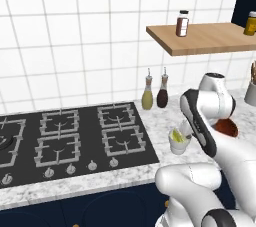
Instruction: Grab a lemon wedge from the fridge and one ice cube from the ice bowl, and put them in the glass of lemonade.
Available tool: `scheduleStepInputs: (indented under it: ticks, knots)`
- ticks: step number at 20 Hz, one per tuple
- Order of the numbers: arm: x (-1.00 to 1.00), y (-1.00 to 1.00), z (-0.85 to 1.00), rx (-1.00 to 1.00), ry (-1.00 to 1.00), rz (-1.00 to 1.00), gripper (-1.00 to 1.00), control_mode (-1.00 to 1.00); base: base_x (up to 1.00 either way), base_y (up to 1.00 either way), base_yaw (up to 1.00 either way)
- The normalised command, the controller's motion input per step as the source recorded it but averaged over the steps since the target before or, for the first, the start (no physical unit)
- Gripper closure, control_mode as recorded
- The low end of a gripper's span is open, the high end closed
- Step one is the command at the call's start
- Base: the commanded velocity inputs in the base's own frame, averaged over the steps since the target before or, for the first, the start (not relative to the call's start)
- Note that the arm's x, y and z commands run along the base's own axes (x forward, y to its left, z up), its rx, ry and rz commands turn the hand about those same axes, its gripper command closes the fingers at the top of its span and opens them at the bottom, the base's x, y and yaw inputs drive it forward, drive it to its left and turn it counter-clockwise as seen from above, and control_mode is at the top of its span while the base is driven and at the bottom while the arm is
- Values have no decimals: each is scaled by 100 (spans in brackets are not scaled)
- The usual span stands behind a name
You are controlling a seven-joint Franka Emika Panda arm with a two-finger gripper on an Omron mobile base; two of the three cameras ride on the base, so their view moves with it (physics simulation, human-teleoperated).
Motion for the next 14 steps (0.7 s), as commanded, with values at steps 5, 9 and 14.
scheduleStepInputs:
  ticks: [5,9,14]
  knots:
    - [-42,1,22,2,2,-2,-100,-100,0,0,0]
    - [-43,9,34,2,-18,-8,-100,-100,0,0,0]
    - [-33,22,39,0,-31,-15,-100,-100,0,0,0]
